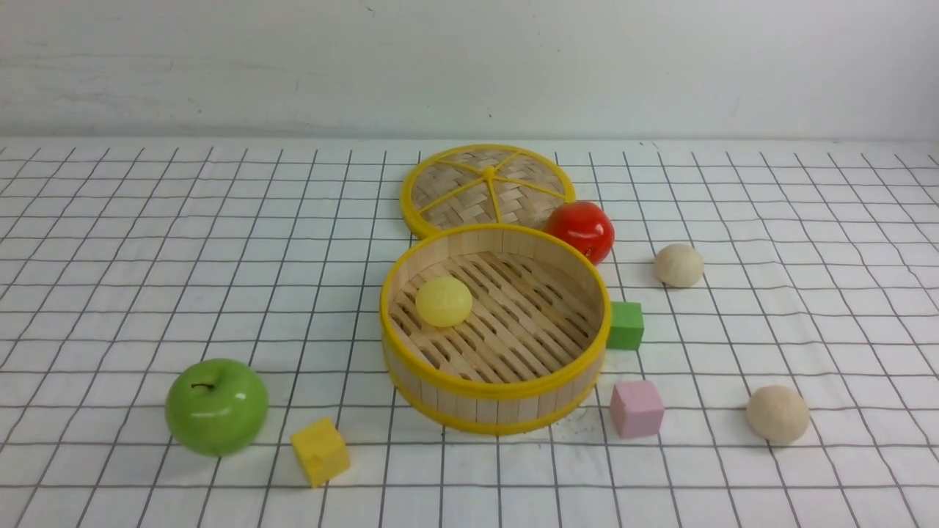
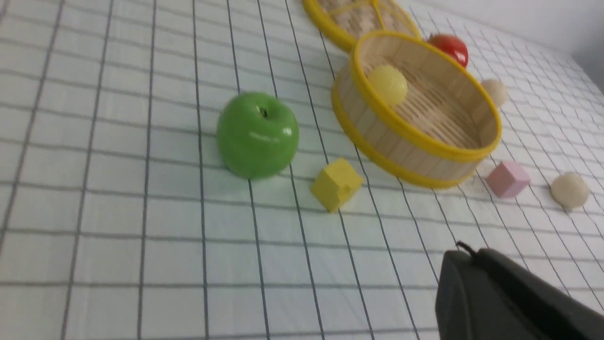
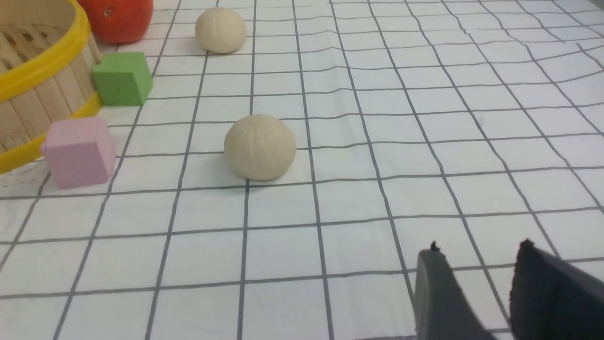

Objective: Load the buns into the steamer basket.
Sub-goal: Use the right arm to grab a steamed stuffed bun

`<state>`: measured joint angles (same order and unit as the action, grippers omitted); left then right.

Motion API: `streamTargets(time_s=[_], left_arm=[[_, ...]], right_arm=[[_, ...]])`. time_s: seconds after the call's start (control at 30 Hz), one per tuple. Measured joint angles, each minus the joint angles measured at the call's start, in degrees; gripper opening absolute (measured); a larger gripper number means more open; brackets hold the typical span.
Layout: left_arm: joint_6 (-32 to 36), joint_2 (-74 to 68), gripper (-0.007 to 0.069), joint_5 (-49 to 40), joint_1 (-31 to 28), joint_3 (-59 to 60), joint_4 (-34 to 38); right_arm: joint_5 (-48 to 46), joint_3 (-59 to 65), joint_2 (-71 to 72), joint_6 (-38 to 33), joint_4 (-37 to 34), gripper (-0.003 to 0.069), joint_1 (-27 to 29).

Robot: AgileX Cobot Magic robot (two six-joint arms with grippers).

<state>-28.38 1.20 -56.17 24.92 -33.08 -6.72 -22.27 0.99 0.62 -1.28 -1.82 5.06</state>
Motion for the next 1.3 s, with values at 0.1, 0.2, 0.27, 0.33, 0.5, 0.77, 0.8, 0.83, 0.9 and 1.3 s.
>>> streamTargets(time_s=[0.1, 0.2, 0.27, 0.33, 0.5, 0.77, 0.8, 0.83, 0.9, 1.3], left_arm=[[0.0, 0.0, -0.0013, 4.6, 0.0, 0.5, -3.7], [0.0, 0.0, -0.0013, 12.3, -0.4, 3.1, -7.5], [0.0, 0.0, -0.0013, 18.4, -2.3, 6.1, -8.2], [0.6, 0.0, -0.0013, 23.1, -7.3, 9.6, -7.2], [5.5, 0.0, -0.0013, 28.2, -18.1, 16.9, -1.4], [9.3, -0.1, -0.0013, 30.0, -26.4, 29.4, 1.9], [9.4, -0.1, -0.0013, 30.0, -26.4, 30.7, 1.9], [9.9, -0.1, -0.0013, 30.1, -26.4, 33.3, 1.8], [10.4, -0.1, -0.0013, 31.1, -26.4, 34.2, 1.3], [10.4, -0.1, -0.0011, 33.6, -26.4, 34.7, 0.9]], right_arm=[[0.0, 0.0, 0.0, 0.0, 0.0, 0.0239, 0.0], [0.0, 0.0, 0.0, 0.0, 0.0, 0.0239, 0.0], [0.0, 0.0, 0.0, 0.0, 0.0, 0.0239, 0.0], [0.0, 0.0, 0.0, 0.0, 0.0, 0.0239, 0.0], [0.0, 0.0, 0.0, 0.0, 0.0, 0.0239, 0.0], [0.0, 0.0, 0.0, 0.0, 0.0, 0.0239, 0.0], [0.0, 0.0, 0.0, 0.0, 0.0, 0.0239, 0.0], [0.0, 0.0, 0.0, 0.0, 0.0, 0.0239, 0.0], [0.0, 0.0, 0.0, 0.0, 0.0, 0.0239, 0.0], [0.0, 0.0, 0.0, 0.0, 0.0, 0.0239, 0.0]])
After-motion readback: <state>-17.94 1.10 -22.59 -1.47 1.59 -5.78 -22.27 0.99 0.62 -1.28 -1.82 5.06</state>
